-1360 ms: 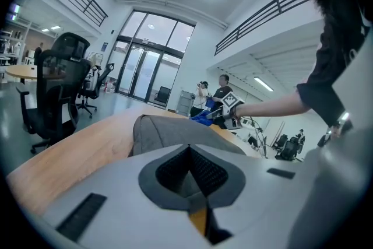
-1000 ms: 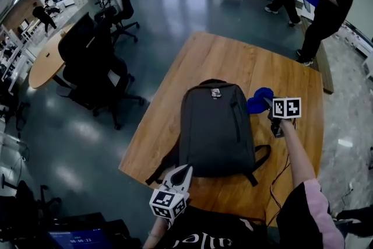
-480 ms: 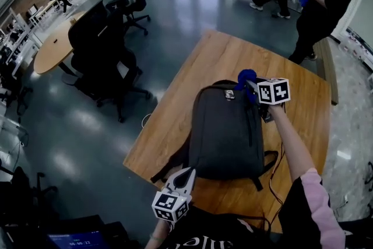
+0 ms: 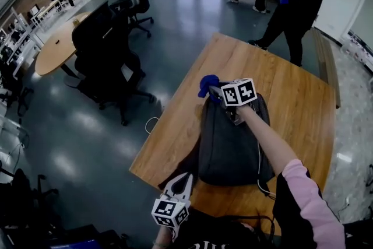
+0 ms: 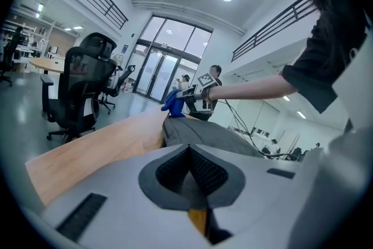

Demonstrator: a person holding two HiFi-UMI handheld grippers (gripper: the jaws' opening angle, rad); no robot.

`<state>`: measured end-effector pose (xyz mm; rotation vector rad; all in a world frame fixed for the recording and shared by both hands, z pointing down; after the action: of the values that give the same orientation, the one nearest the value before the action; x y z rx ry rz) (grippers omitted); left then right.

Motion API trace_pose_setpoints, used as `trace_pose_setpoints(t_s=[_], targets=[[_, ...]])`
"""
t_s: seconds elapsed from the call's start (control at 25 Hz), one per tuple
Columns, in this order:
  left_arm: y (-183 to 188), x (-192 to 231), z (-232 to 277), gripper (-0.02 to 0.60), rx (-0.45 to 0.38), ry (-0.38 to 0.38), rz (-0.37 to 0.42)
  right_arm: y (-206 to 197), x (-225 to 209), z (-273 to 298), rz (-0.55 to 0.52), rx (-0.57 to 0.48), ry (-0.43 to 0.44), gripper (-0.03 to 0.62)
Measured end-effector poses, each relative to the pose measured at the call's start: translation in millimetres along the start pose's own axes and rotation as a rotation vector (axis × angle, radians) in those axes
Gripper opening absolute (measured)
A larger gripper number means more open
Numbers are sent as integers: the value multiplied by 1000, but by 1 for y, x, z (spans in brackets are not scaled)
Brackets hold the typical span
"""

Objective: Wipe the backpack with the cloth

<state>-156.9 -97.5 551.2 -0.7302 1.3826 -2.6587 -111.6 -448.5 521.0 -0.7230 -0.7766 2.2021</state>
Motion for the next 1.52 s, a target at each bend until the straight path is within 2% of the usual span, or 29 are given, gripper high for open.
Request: trace_pose_setpoints(t_s=[0.2, 0.36, 0.44, 0.56, 0.8, 1.08, 1.4, 1.52], targets=[[-2, 11, -5, 0, 2, 18, -17, -26, -25, 9, 17, 85, -70, 66], [-2, 16, -5, 0, 10, 22, -18, -48, -73, -12, 57, 138, -189, 66], [-3, 15, -3, 0, 11, 17, -16, -62, -98, -29, 109, 140, -244, 66], [-2, 11, -2, 0, 16, 10, -5, -71, -121, -59, 190, 89, -262, 66], [6, 8, 5, 0, 15, -11, 12, -96, -163, -113, 155, 150, -412, 66], [11, 1, 8, 0, 13, -38, 43, -121, -175, -163, 277, 46, -425, 66], [7, -13, -6, 0, 4, -73, 80, -161, -151, -218, 328, -23, -424, 66], [3, -18, -12, 0, 0, -92, 102, -169, -130, -240, 350, -88, -396, 66]])
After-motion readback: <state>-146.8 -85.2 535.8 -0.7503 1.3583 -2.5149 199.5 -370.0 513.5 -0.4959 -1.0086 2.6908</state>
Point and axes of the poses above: the fingertips, and each gripper's own axes: z forward along the fingers, x to its left, y out of its top, the point moved 2 cm from there along -z, backward along the fingers, and after that the axes turned 11 degrees about x, right-handed, at the moved point
